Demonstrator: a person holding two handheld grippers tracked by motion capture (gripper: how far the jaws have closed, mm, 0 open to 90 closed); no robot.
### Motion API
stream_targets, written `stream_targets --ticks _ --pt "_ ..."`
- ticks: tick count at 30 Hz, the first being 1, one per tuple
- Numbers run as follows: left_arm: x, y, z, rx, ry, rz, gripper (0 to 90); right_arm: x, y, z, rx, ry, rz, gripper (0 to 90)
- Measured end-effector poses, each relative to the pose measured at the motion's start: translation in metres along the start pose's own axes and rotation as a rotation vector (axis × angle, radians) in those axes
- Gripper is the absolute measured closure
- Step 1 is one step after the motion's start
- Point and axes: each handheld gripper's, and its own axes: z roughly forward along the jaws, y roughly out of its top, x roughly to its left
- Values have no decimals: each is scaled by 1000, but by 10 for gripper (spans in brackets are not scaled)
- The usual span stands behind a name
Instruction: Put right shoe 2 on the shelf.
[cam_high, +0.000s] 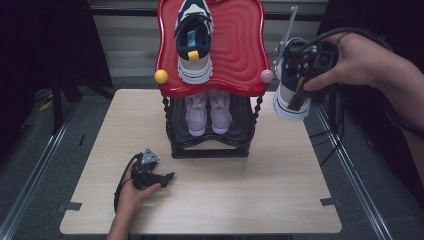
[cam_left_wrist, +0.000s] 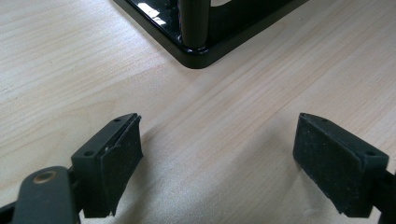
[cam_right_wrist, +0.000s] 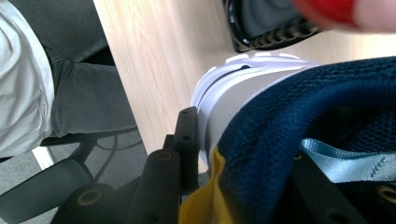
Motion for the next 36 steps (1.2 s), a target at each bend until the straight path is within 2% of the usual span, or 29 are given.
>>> stream_targets --ticks 7,9,14,27,36 --pt "0 0 0 0 0 0 149 -3 14 -31 -6 -50 -16 710" --pt "0 0 0 0 0 -1 149 -4 19 -39 -25 -62 -25 712" --pt "0 0 0 -1 0 -1 149 -3 33 -51 -41 -83 -65 711" --pt "0 0 0 -2 5 -1 149 -12 77 -51 -49 -125 -127 708" --pt "0 0 0 -5 5 -1 149 -19 100 -41 -44 -150 -185 708"
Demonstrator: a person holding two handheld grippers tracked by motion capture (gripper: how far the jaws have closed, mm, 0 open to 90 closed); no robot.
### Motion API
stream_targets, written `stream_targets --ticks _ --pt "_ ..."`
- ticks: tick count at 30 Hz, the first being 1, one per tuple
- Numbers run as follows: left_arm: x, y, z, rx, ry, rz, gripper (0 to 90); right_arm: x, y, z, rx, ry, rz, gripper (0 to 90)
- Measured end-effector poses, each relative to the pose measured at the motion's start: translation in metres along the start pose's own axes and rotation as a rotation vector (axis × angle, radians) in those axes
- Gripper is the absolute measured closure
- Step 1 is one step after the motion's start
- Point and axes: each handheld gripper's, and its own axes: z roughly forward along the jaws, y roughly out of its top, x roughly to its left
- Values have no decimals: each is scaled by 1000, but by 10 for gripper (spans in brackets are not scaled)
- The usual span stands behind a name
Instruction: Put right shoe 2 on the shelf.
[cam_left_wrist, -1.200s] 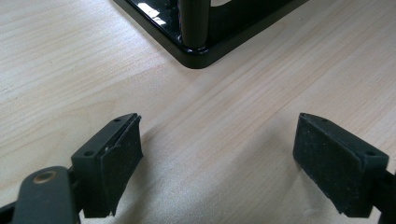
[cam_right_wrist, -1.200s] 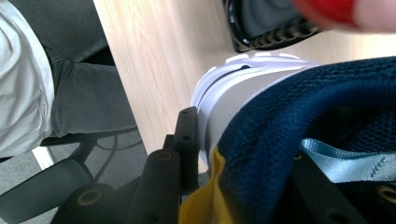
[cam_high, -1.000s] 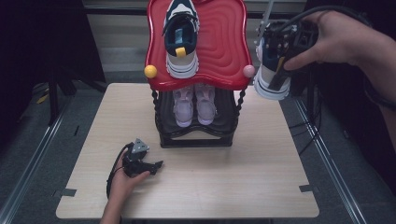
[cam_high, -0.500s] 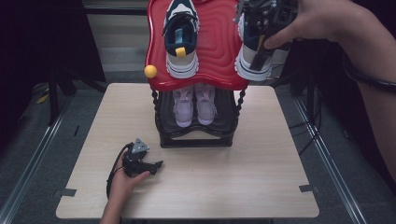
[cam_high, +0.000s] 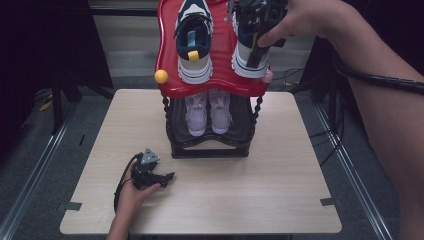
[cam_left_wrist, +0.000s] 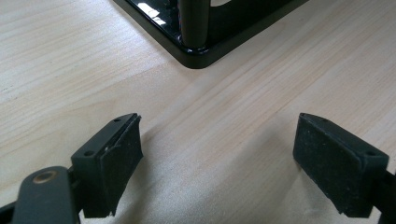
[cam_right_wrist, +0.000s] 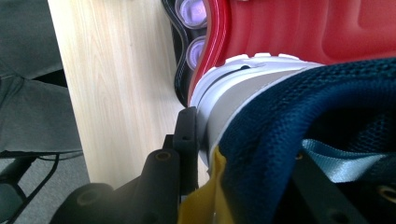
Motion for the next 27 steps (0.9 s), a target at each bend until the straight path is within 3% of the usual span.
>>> stream_targets --ticks 18,27 --pt "0 0 0 0 -1 0 148 -10 27 23 31 -51 -88 699" --pt "0 0 0 0 -3 2 148 -13 31 30 29 -50 -85 696"
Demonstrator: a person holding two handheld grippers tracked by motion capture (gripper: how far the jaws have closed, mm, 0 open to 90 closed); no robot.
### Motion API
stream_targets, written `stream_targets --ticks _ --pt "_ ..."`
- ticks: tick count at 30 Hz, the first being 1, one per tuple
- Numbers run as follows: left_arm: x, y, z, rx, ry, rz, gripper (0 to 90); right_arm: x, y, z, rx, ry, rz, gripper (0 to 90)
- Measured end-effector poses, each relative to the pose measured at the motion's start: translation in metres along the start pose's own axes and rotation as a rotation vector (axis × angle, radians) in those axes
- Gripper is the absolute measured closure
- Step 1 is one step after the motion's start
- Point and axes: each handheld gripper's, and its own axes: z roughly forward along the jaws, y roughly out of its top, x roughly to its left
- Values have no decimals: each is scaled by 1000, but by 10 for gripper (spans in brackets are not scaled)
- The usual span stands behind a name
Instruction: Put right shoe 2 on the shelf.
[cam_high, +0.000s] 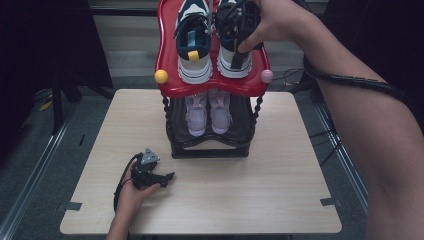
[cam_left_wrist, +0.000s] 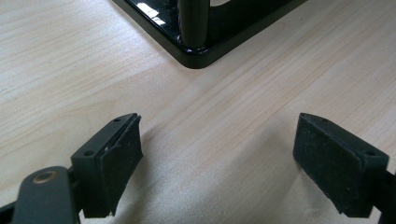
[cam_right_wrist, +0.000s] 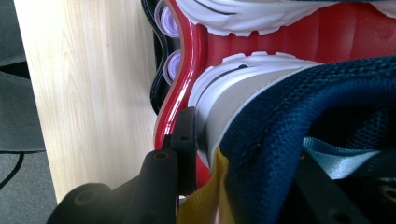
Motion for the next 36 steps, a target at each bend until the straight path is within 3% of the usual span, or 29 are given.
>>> stream_targets --ticks 30,33,36 --pt "1 0 0 5 -8 5 148 3 3 13 -39 10 9 698" --pt "1 0 0 2 -3 5 148 3 1 13 -48 -6 24 624" --pt "1 0 0 2 -3 5 148 2 -2 8 -76 1 99 512"
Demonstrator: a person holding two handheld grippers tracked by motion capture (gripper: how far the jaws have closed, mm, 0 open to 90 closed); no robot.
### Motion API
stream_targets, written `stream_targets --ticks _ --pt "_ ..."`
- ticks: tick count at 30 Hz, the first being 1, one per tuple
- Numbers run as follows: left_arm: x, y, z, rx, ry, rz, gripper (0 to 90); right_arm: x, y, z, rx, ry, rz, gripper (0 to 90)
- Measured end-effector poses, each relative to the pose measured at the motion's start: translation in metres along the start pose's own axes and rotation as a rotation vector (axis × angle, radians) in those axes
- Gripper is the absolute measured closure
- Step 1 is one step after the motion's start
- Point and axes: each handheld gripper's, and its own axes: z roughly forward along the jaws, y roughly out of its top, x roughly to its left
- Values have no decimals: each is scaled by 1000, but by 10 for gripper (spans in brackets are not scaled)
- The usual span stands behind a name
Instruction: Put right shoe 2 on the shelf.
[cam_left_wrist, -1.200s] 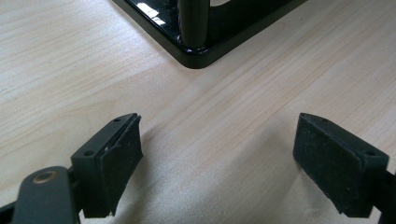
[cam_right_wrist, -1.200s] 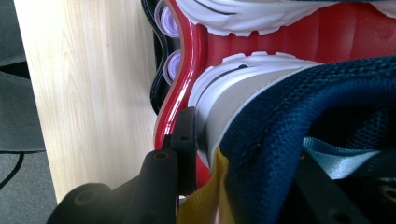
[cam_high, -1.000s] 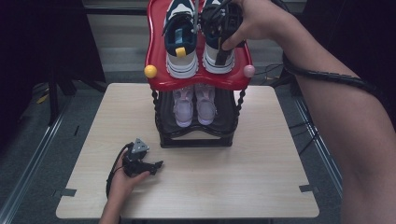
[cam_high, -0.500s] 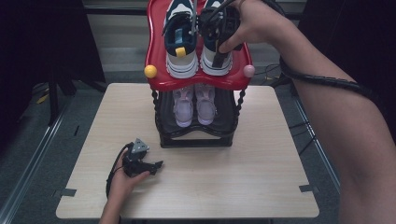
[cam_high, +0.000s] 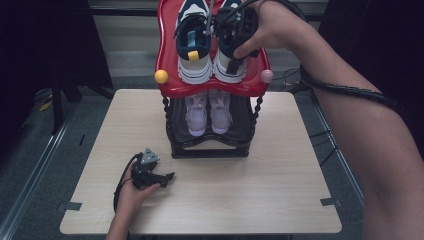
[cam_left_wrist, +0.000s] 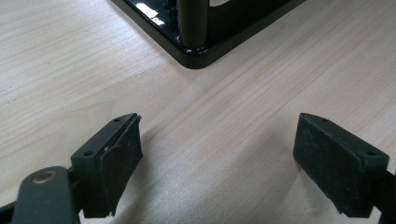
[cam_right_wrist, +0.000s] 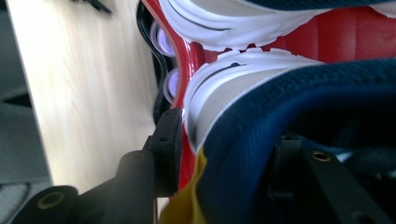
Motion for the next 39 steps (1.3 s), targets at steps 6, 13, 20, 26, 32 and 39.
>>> stream_targets --ticks 6,13,20,26,32,39 --pt "0 0 0 0 0 0 148 -2 -8 -10 -29 13 95 320" --pt "0 0 0 0 0 0 147 -2 -12 -21 -49 30 129 269" --pt "0 0 0 -2 -3 -1 147 -3 -13 -33 -32 32 117 186" --pt "0 0 0 5 -5 1 148 -4 -17 -43 -18 26 125 176" --pt "0 0 0 4 -5 1 148 -3 -21 -47 2 42 135 180" --pt "0 0 0 4 -6 0 148 0 -25 -43 26 62 134 183"
